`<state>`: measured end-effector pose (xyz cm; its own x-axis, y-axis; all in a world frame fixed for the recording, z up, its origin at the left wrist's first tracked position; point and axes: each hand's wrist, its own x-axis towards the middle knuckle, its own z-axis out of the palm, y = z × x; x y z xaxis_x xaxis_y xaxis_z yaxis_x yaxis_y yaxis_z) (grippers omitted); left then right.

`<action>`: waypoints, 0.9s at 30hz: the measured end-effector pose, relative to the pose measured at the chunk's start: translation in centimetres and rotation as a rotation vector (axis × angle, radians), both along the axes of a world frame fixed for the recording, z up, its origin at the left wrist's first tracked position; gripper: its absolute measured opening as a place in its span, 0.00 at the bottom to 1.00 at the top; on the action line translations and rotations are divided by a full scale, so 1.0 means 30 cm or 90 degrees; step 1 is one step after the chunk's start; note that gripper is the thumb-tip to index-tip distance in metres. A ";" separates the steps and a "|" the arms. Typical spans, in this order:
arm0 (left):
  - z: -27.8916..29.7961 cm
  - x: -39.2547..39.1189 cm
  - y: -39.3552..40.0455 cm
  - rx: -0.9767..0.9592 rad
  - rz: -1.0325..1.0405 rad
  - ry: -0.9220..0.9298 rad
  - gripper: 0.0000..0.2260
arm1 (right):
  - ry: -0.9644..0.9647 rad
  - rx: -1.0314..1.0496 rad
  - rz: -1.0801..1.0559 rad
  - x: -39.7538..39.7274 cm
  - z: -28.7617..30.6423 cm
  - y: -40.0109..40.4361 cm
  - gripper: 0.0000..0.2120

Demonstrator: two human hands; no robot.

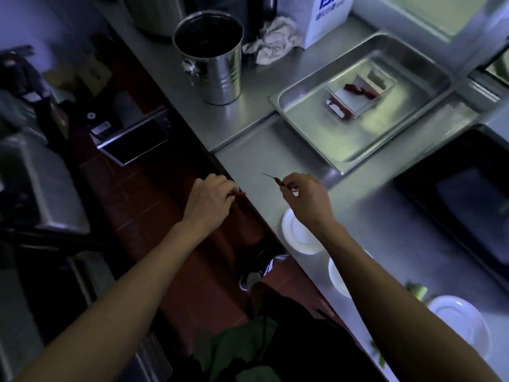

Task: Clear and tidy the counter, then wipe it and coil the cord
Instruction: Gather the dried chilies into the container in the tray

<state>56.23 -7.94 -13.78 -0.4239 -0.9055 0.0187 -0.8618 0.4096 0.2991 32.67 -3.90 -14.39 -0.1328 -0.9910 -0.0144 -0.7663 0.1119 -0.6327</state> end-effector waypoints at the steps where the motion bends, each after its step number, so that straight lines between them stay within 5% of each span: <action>1: -0.003 -0.004 -0.040 -0.004 -0.010 -0.011 0.06 | -0.010 -0.003 -0.003 0.000 -0.010 -0.041 0.04; 14: 0.022 -0.125 -0.477 0.034 -0.090 -0.025 0.04 | -0.054 -0.025 -0.124 -0.136 -0.035 -0.408 0.04; 27: -0.022 -0.614 -0.820 0.049 -0.345 0.057 0.06 | -0.042 -0.052 -0.363 -0.454 -0.007 -0.415 0.05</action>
